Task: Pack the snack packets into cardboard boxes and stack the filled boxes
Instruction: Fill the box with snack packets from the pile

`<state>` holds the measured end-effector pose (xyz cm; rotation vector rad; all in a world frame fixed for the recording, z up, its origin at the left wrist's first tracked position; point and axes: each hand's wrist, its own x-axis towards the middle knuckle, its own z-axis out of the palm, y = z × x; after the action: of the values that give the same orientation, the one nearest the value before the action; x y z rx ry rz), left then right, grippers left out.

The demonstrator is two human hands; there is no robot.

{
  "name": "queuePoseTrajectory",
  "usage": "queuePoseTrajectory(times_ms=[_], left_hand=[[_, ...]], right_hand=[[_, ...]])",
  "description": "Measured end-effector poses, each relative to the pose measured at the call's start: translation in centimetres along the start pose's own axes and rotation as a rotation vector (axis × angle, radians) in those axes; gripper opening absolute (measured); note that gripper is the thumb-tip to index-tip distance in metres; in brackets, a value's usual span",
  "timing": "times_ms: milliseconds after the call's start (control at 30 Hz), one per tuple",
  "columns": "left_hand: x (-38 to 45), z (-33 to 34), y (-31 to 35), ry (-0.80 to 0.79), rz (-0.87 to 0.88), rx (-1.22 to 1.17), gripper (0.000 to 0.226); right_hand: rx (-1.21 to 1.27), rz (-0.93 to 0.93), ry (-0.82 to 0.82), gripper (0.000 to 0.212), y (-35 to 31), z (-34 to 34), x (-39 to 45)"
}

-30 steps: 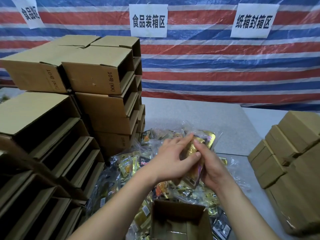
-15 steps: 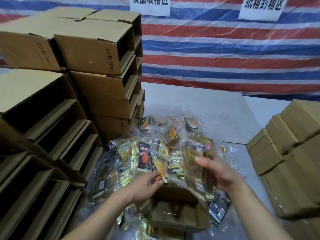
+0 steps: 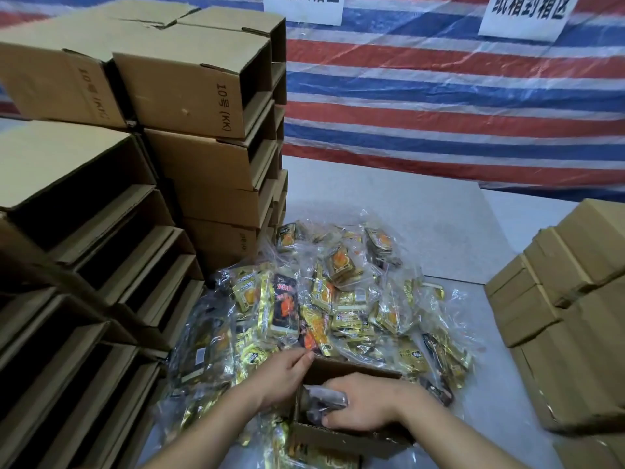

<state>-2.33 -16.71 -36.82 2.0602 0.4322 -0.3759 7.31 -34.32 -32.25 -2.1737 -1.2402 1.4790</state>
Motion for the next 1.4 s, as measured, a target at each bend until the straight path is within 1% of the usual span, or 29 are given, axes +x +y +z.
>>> queuePoseTrajectory(times_ms=[67,133,200,333,433,500,533,567,600,633,667,700,800,833,933,1033,1133,1233,1300,1367,1400], left_hand=[[0.0,0.3,0.1,0.013,-0.003,-0.025,0.027],[-0.1,0.4,0.1,0.032,-0.009,-0.049,0.027],[-0.1,0.4,-0.1,0.051,-0.008,-0.049,0.028],[-0.3,0.5,-0.2,0.06,-0.02,-0.022,0.032],[-0.3,0.7,-0.1,0.056,-0.032,-0.036,0.032],[-0.3,0.6,-0.2,0.06,-0.036,-0.036,0.034],[-0.3,0.6,-0.2,0.062,-0.036,-0.032,0.034],[-0.4,0.6,-0.2,0.063,-0.036,-0.031,0.034],[-0.4,0.7,-0.3,0.06,-0.036,-0.031,0.033],[-0.4,0.7,-0.3,0.057,-0.039,-0.033,0.032],[-0.5,0.8,-0.2,0.057,-0.039,-0.035,0.031],[-0.4,0.8,-0.1,0.061,-0.041,-0.037,0.031],[-0.3,0.8,0.0,0.073,-0.048,-0.039,0.033],[-0.3,0.7,0.0,0.069,-0.048,-0.031,0.033],[-0.4,0.7,0.1,0.046,-0.037,-0.01,0.032],[-0.6,0.6,0.0,0.053,-0.028,-0.002,0.036],[-0.6,0.4,-0.1,0.054,-0.015,0.009,0.035],[-0.2,0.0,0.2,0.09,0.028,-0.029,0.029],[0.6,-0.7,0.4,0.194,0.052,-0.012,0.023],[2.0,-1.8,0.8,0.372,0.036,0.031,0.022],[2.7,-2.5,0.9,0.463,0.014,0.066,0.025]], right_hand=[[-0.056,0.077,-0.035,0.03,0.6,0.9,1.7],[-0.114,0.182,-0.027,0.052,1.4,1.6,3.2],[-0.133,0.259,-0.009,0.065,2.3,2.3,4.3],[-0.127,0.312,-0.019,0.078,3.3,3.6,5.3],[0.002,0.314,-0.032,0.085,3.4,3.1,4.9],[0.056,0.27,-0.02,0.092,3.3,2.3,4.1],[0.064,0.244,-0.004,0.092,3.2,1.8,3.5],[0.061,0.228,0.023,0.084,2.9,1.4,2.9],[0.067,0.21,0.06,0.066,2.9,1.0,2.3],[0.078,0.201,0.09,0.045,2.9,0.7,1.8],[0.081,0.199,0.099,0.031,2.8,0.5,1.4],[0.08,0.212,0.081,0.03,2.6,0.4,1.3],[-0.027,0.284,-0.084,0.043,2.3,1.0,2.1],[-0.055,0.317,-0.116,0.045,2.3,1.5,2.6],[-0.01,0.368,-0.098,0.044,2.4,2.1,3.4],[0.024,0.337,-0.079,0.043,2.3,1.7,2.7],[0.056,0.273,-0.016,0.039,1.8,0.9,0.8],[0.125,0.165,0.11,0.031,1.4,-0.3,-1.4],[0.194,0.104,0.221,0.024,1.0,-1.1,-2.7],[0.271,0.068,0.347,0.015,0.9,-1.9,-3.5],[0.311,0.055,0.415,0.015,0.9,-2.1,-3.7]])
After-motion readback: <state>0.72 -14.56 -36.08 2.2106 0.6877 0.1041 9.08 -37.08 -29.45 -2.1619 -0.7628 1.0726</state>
